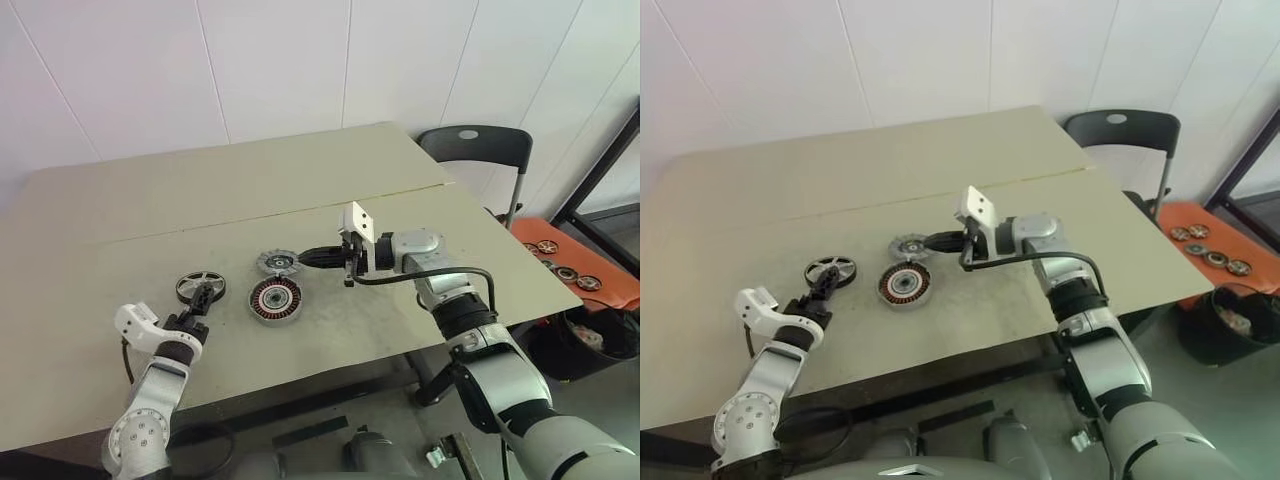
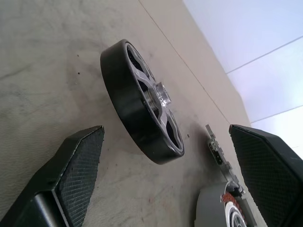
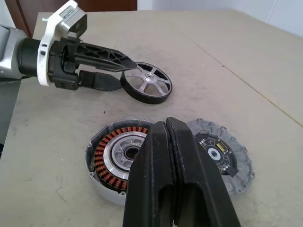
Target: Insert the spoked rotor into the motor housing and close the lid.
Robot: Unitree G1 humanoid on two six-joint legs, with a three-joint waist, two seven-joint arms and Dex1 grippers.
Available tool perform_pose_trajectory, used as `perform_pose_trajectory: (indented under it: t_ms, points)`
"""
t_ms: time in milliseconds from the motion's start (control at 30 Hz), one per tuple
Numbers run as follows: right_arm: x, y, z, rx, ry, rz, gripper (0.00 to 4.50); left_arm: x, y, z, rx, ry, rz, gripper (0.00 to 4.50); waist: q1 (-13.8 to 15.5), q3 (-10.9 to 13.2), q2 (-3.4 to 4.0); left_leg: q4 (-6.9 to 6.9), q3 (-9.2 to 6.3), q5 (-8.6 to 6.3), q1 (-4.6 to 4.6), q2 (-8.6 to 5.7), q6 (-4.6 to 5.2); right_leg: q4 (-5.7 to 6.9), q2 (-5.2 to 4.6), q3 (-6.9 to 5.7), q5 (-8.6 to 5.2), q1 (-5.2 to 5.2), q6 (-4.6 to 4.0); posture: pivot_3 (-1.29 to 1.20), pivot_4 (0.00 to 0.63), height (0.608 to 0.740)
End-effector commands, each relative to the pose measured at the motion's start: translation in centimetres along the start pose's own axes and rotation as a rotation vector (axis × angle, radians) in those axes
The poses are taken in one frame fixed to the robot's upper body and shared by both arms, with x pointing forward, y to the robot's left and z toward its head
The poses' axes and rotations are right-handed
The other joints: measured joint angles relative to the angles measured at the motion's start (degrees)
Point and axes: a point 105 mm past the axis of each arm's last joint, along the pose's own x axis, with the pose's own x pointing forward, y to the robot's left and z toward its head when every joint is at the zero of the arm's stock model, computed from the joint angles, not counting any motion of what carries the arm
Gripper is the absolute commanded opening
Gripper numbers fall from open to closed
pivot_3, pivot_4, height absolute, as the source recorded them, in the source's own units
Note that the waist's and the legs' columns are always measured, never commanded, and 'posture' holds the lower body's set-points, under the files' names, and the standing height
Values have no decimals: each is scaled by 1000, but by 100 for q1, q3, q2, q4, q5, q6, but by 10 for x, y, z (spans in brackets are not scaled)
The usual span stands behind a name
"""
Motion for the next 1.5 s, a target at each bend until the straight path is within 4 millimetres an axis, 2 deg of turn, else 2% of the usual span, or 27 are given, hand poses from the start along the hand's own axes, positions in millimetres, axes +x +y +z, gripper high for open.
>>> perform_pose_trajectory:
  t_ms: [33, 100, 200, 467, 533, 567, 667, 833, 933, 1067, 1267, 1433, 1500]
  points:
    - [-2, -3, 15, -41, -41, -18, 19, 5, 2, 2, -40, -1, 24, 4500, -1, 0, 0, 3, -1, 0, 3, 0, 0, 1, 1, 0, 0, 2, 0, 0, 0, 740]
    - [-2, -3, 15, -38, -45, -23, 19, 9, 1, 5, -66, -16, 26, 4500, -3, 0, 0, 8, -1, 0, 6, 0, 0, 2, 2, 0, 0, 7, -1, 0, 0, 740]
    - [0, -1, 14, -34, -48, -23, 0, 14, 1, 10, -127, -44, 31, 3875, 0, 0, 0, 19, -3, 0, 4, 0, -1, 3, 3, -1, -1, 11, -1, 0, 0, 740]
    - [0, 0, 15, -30, -55, -33, 0, 20, 5, 0, -197, -13, 74, 1135, 4, 0, -3, 22, -1, 0, -9, -2, -1, -3, 1, 0, 1, 7, 1, 0, 0, 740]
    - [-1, -1, 14, -31, -52, -41, 0, 19, 5, -4, -200, 5, 78, 574, 3, -2, -2, 22, -2, 0, -3, -2, -1, -1, 2, -1, 0, 11, 0, 0, 0, 740]
    - [-1, -2, 14, -33, -49, -45, 0, 18, 5, -6, -195, 15, 78, 450, 0, -2, -2, 22, -2, 0, 1, -2, -1, -1, 2, -1, 0, 13, 0, 0, 0, 740]
    - [-1, -2, 14, -33, -50, -44, 0, 17, -5, -8, -206, 30, 25, 450, -10, -2, -2, 24, 1, 0, 2, -2, -1, -1, 2, 2, 0, 14, 0, 0, 0, 740]
    - [-8, -1, 15, 30, -73, -21, 0, 11, -31, 7, -325, -15, -160, 450, 7, 3, -10, 23, -1, 0, -13, -2, -1, -6, 1, 1, 0, 6, 0, 0, 0, 740]
    - [-18, 2, 6, 85, -44, 7, 0, 5, -48, 10, -378, 0, -278, 450, 13, 6, -14, 23, -1, 0, -19, -2, -1, -10, 1, 0, 0, 3, 0, 0, 0, 740]
    - [-30, 16, -11, 162, 11, 84, 0, -5, -69, -3, -410, 113, -417, 450, 5, 5, -15, 24, -3, 0, -26, -4, -1, -22, 1, 1, 0, 3, -1, 0, 0, 740]
    - [-37, 22, -25, 194, 70, 90, 0, -11, -69, -30, -444, 278, -468, 450, -14, 6, -16, 23, -3, 0, -29, -4, -1, -24, 3, 2, 0, -2, -1, 0, 0, 740]
    - [-38, 20, -27, 193, 77, 70, 0, -10, -65, -47, -402, 388, -453, 450, -6, 6, -16, 23, -6, 0, -30, -4, -1, -25, 4, 0, -1, -2, -1, 0, 0, 740]
    - [-37, 19, -26, 193, 75, 66, 0, -8, -63, -48, -401, 392, -447, 450, -6, 6, -16, 23, -6, 0, -32, -4, -1, -32, 2, 0, -1, 0, -1, 0, 0, 740]
